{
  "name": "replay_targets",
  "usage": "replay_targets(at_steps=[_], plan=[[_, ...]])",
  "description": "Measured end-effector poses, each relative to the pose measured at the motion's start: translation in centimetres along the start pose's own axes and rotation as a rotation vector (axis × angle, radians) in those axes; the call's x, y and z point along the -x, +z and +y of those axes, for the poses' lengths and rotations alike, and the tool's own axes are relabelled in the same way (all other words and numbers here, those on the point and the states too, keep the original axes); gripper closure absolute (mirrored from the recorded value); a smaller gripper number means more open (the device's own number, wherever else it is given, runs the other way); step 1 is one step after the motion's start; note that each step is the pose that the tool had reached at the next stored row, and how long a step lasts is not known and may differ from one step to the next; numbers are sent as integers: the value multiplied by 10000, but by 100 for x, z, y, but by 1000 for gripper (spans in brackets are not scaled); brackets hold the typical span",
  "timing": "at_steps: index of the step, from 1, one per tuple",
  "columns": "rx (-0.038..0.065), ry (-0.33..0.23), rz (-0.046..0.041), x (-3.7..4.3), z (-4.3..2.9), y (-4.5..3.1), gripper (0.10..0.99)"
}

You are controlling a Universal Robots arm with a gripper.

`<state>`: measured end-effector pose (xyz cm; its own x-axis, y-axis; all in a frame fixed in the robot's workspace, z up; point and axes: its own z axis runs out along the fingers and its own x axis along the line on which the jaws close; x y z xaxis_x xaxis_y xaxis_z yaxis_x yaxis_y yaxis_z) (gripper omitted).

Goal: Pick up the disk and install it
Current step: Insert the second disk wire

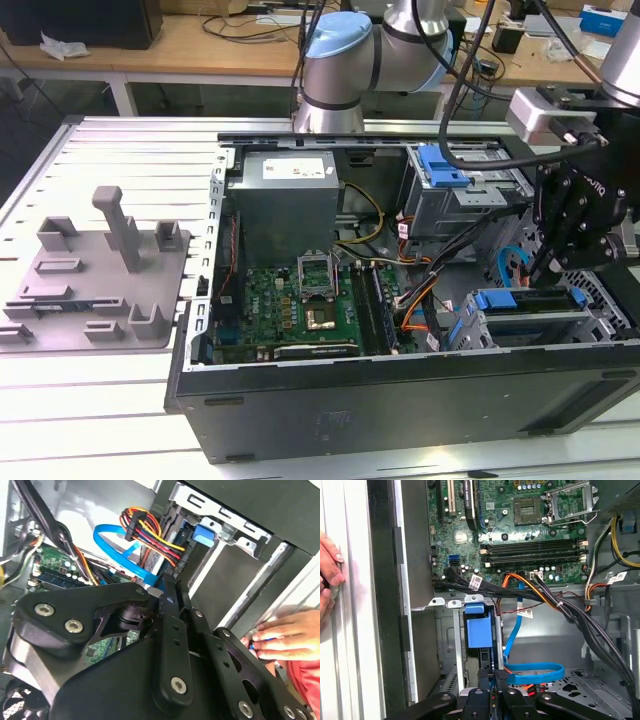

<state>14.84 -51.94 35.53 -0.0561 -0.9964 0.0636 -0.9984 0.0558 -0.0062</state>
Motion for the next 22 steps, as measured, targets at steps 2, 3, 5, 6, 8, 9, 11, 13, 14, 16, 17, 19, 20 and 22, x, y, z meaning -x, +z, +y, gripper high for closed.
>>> replay_targets(at_steps=[2,3,5,6,8,9,11,13,14,16,17,19,20,22], plan=[[20,-2,-178,-13,-1,5,925],[23,-2,-177,-13,-1,5,925],[29,-1,-176,-13,-1,5,925],[32,-2,-176,-15,-1,5,925],[33,-2,-176,-36,-11,7,925],[33,-2,-177,-41,-11,8,925],[33,-2,-175,-65,-13,11,925],[34,-3,-178,-83,-14,18,925],[34,-2,-176,-83,-14,20,925],[34,-2,-175,-83,-14,28,925],[34,-2,-174,-83,-14,30,925],[34,-1,-175,-83,-14,33,925],[34,-2,-176,-82,-15,33,925],[34,-2,-175,-82,-15,34,925]])
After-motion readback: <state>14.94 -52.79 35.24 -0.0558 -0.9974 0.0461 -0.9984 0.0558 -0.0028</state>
